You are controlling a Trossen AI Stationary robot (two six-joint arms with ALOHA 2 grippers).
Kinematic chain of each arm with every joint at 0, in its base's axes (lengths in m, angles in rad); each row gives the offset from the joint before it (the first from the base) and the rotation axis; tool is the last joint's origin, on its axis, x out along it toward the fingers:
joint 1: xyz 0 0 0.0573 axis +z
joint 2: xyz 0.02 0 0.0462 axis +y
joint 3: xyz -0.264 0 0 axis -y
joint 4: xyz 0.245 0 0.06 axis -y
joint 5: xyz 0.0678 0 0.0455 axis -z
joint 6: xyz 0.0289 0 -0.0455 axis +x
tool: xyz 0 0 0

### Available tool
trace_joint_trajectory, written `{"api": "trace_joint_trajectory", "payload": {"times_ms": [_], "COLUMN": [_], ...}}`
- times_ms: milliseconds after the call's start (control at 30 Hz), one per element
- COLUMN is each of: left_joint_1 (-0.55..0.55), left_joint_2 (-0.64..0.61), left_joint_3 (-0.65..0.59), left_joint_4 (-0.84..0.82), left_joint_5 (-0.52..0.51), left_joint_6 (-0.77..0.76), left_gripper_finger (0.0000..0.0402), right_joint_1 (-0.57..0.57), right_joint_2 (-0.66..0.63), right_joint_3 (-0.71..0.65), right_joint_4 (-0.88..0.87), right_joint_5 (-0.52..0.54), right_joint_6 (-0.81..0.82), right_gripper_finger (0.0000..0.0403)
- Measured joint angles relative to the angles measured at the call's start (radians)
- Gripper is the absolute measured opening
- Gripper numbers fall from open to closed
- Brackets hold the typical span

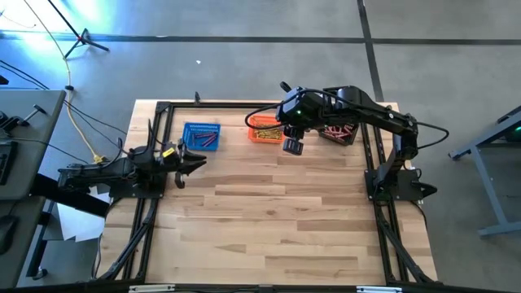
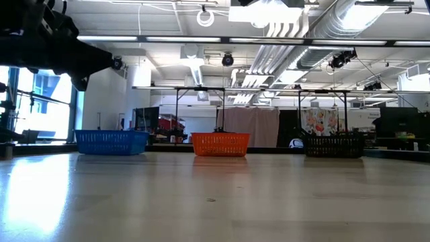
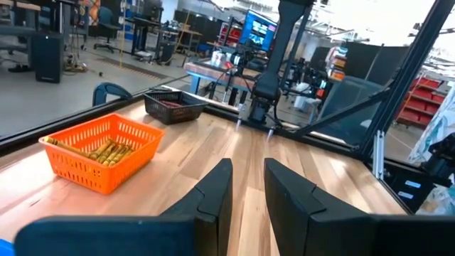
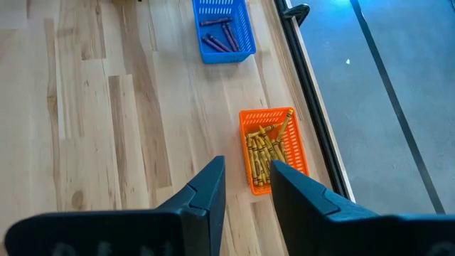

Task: Sort crayons
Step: Return to Home Position

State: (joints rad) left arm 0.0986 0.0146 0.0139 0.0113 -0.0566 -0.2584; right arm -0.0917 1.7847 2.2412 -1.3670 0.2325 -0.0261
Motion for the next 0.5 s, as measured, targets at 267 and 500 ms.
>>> {"api": "trace_joint_trajectory", "payload": {"times_ms": [267,500], "left_joint_1": [0.005,0.108], "left_joint_2": [0.028,0.048], "left_joint_3": [0.000,0.000], "left_joint_4": [-0.001,0.000], "left_joint_5": [0.002,0.023], "left_joint_6": [0.000,0.000], "left_gripper_finger": [0.0072,0.0072], "right_joint_1": [0.000,0.000], "right_joint_2": [0.000,0.000], "right_joint_3": [0.000,0.000], "right_joint_4": [0.000,0.000], "right_joint_5": [0.000,0.000], "right_joint_6": [0.000,0.000], "right_gripper_finger": [0.0099,0.0099]}}
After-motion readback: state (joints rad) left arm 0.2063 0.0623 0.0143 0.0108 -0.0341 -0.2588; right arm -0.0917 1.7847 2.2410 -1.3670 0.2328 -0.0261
